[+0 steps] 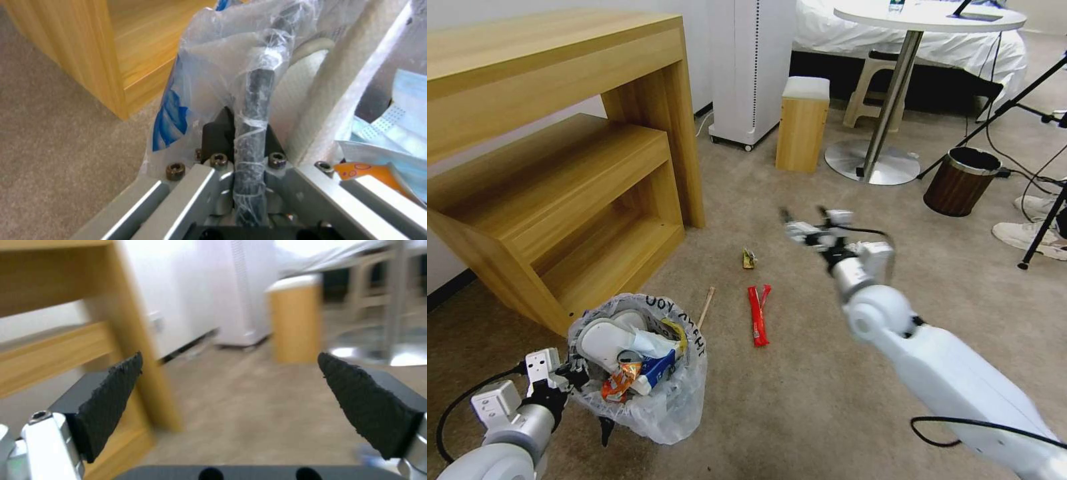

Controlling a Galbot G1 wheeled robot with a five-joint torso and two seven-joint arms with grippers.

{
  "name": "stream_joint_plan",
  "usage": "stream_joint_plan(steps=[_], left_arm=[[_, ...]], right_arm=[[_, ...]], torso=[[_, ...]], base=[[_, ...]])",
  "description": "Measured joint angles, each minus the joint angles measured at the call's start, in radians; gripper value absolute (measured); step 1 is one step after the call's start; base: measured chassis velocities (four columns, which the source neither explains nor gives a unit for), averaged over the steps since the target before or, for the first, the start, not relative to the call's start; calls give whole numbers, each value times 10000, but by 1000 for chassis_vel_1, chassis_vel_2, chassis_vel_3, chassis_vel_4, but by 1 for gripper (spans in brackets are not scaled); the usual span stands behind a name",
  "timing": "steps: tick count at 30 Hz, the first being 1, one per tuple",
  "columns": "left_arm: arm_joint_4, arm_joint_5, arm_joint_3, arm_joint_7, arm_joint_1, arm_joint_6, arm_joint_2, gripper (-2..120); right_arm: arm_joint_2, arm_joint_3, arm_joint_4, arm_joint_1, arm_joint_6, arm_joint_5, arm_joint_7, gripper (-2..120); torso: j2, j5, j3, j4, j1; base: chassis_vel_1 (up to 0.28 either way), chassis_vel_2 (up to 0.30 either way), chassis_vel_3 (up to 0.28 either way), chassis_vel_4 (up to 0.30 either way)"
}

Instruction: Pick up the trash bin and place the garbage on the floor into it.

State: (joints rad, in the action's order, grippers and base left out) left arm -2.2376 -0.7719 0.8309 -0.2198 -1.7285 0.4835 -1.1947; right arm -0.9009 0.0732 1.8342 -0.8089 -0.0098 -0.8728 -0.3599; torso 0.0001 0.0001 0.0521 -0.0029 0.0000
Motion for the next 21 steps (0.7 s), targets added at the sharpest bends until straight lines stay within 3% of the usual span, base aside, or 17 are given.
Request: stream_joint_plan(steps=[7,12,21], left_arm=[[-252,166,73,161,-152,-55,-34,0],[-435,294,89,271,-383,-152,-144,0],[-558,583,7,441,-608,-277,-207,0]], right_arm=[[-115,2499,575,-1839,-273,1086,-446,100],[-471,3917,1025,-3324,267,2315,-313,100],[-1356,4482,1454,-5019,1199,2920,242,100]], torso=[[0,1,0,2,0],[0,2,-1,2,0],[1,0,-1,1,-1]], base=[[0,0,0,0],[0,0,0,0],[0,0,0,0]])
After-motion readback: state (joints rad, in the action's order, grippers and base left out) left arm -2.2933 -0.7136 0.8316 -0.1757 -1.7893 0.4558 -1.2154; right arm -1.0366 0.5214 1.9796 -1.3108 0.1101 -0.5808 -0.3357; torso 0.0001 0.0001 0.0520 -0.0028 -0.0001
